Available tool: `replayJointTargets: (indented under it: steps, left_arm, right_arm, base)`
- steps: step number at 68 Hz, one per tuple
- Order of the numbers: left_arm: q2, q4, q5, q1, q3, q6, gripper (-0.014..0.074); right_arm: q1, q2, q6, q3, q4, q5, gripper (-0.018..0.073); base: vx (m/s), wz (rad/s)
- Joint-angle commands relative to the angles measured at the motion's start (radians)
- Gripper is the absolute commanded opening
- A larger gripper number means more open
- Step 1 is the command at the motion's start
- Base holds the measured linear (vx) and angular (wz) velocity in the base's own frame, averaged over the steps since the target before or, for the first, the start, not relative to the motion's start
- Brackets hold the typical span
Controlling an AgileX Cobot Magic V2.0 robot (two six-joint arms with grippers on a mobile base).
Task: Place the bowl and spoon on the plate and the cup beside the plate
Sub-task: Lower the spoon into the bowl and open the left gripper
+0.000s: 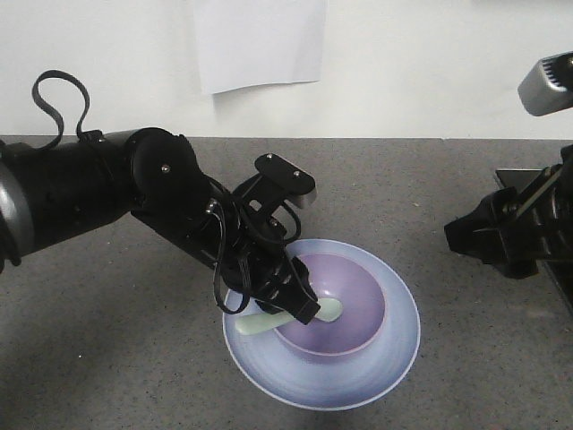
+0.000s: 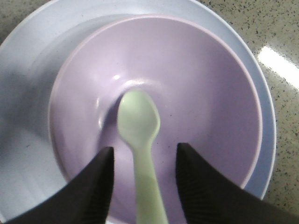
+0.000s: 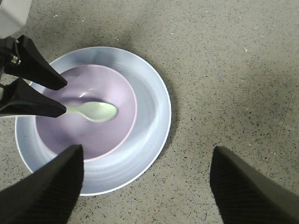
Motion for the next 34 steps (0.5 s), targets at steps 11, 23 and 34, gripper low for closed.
replayJointTargets:
  steps: [11,23,34]
  left_arm:
    - [-0.043,-0.027,-0.040,-0.006,-0.027,-0.006,0.0426]
    - [-0.052,-0.027,-0.059,-0.006,-0.027,-0.006,0.0427]
    - [-0.086,-0.026,-0.093,-0.006,-0.027,-0.007,0.0427]
  right_arm:
    - [-0.003,-0.014,0.002,-0.027,0.004,-0.050,0.0533]
    - [-0.003,-0.014,0.002,-0.027,0.004,-0.050,0.0533]
    - [-0.003,-0.014,0.002,-0.027,0.004,-0.050,0.0533]
  base:
    - [0.00,0.00]
    - [0.00,0.00]
    - [0.00,0.00]
